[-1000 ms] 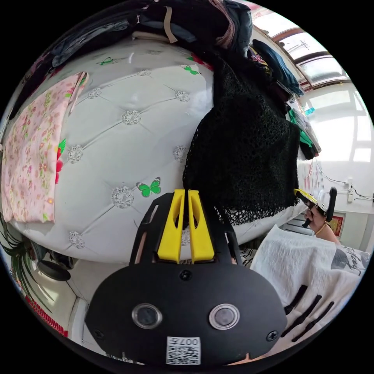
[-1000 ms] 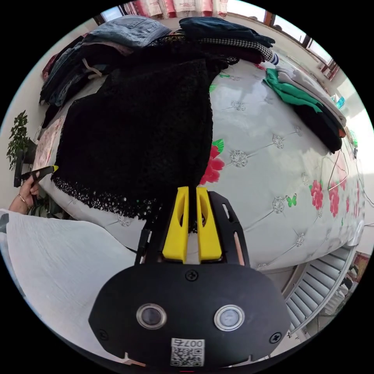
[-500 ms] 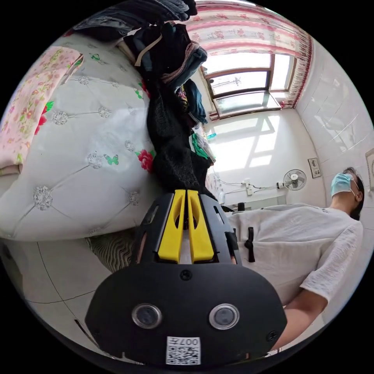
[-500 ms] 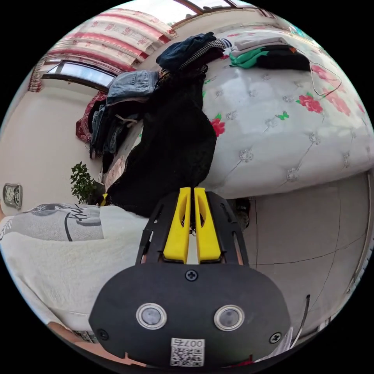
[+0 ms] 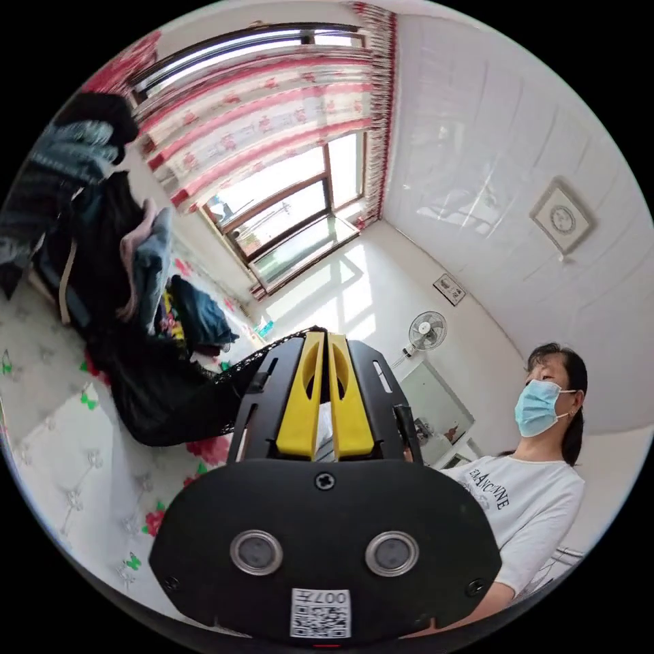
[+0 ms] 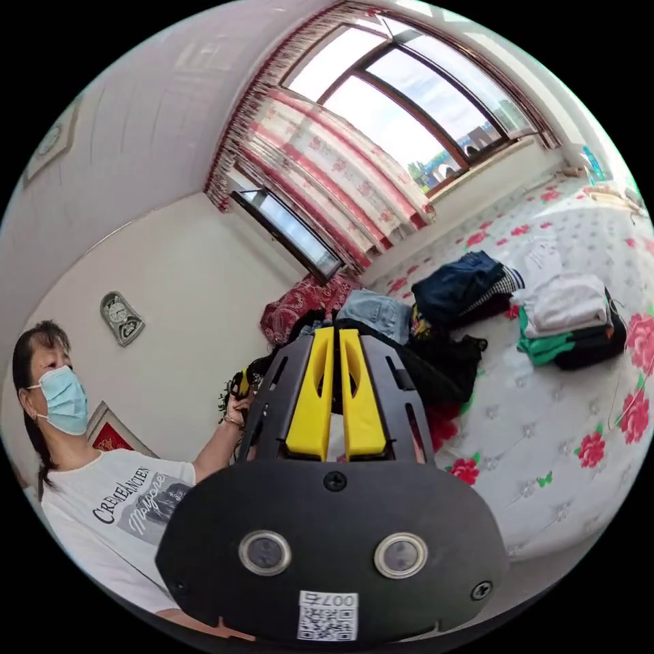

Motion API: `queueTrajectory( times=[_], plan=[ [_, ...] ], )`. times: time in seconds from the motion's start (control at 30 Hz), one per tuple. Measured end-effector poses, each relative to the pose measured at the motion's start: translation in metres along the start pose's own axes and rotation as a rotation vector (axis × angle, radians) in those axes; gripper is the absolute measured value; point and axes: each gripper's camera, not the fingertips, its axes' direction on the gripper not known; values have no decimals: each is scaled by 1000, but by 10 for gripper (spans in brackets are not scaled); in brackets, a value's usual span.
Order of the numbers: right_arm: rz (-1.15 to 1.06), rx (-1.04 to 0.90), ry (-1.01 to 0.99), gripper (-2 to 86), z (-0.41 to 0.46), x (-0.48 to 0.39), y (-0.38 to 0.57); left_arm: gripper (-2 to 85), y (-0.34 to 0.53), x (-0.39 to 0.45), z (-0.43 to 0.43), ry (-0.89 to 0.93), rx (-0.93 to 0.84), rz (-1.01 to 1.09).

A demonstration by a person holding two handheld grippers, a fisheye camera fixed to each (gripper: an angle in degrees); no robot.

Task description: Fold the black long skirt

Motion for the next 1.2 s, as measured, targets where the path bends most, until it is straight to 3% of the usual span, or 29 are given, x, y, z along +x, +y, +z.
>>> queueTrajectory(
  times=[0.13,0.3,0.47,0.63,0.77,0.9,1.0,1.2],
  plan=[
    [-258,71,-53,-3,-63,-73,2,-10,6,118,-32,-17,24,255],
    [-304,-8,-56,-3,-109,-83,68,-10,98,172,-63,-92,-26,290],
    [-30,-110,-34,-2,-125,-21,170,-10,244,127,-81,-195,-58,-31],
    [260,-182,-11,-2,-107,33,226,-10,312,57,-77,-195,-10,-328],
    [266,-289,65,-2,-70,39,213,-10,281,27,-44,-221,-70,-310],
    [244,-257,44,-1,-41,39,177,-8,232,-13,-20,-210,-50,-298],
    [231,-232,56,1,-2,49,130,-4,180,-67,1,-307,-19,-332],
    [259,-207,340,18,115,78,46,71,81,-175,84,-530,-73,-356]
  ],
)
